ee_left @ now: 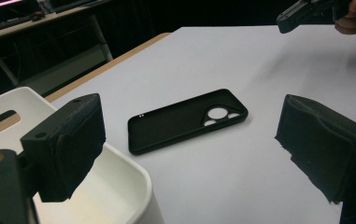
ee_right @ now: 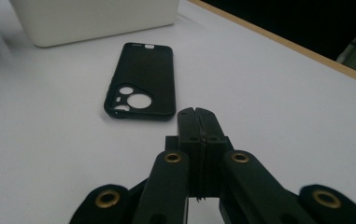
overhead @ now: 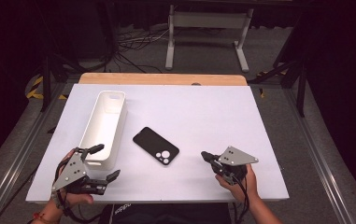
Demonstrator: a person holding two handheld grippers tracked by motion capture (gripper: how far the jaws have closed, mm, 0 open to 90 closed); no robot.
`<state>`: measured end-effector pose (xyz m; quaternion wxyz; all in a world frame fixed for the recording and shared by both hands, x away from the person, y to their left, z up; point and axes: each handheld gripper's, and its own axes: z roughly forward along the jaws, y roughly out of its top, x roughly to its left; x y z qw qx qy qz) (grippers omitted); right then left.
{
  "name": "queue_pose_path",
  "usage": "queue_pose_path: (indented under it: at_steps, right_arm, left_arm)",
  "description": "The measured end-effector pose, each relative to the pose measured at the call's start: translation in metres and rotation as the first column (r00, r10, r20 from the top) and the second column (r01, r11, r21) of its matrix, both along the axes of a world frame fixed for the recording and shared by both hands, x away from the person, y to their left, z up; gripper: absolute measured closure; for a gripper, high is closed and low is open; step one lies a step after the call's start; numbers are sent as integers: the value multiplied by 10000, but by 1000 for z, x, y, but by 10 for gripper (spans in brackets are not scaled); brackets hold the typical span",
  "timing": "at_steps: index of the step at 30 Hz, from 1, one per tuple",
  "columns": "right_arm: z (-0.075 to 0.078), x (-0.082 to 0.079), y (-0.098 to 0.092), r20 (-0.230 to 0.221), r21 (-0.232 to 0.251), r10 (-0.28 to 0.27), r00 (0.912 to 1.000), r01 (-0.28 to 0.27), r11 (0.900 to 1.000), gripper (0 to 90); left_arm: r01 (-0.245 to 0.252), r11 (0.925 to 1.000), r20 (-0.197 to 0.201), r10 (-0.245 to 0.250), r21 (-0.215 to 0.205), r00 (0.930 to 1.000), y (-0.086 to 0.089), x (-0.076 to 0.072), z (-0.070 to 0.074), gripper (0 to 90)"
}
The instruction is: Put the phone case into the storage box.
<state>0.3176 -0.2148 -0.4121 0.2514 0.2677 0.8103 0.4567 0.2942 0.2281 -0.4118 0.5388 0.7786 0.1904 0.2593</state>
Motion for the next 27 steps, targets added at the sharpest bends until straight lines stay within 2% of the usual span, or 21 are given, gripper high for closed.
queue_pose_path:
  at_steps: [4,12,16,19,22,26,27]
  right_arm:
    - [0,3,10,-310,-361,199,9993,-211,9991,900]
    - [-2,11,26,-906,-517,470,9948,-518,9973,900]
    - [-1,14,41,-1070,-635,868,9905,-939,9936,900]
    - [-3,15,56,-1268,-825,1342,9828,-1453,9859,900]
    - [-6,21,70,-1730,-637,1782,9687,-1915,9794,900]
    - [-8,26,85,-1839,-817,1986,9627,-2163,9729,900]
    - [-10,27,90,-1889,-935,2033,9607,-2237,9702,900]
  left_arm:
    - [53,10000,-66,-53,-5,10000,0,2,0,88]
    - [158,9997,8,-159,176,9999,0,1,-1,92]
    - [72,9998,-23,-71,159,10000,-1,2,-1,98]
    - [63,9998,-74,-62,167,10000,-2,3,-1,99]
    - [126,9997,-54,-125,232,9999,-3,2,-2,99]
    - [168,9992,-36,-167,372,9999,-2,2,-2,99]
    - [198,9993,-141,-193,313,9997,-2,1,-3,99]
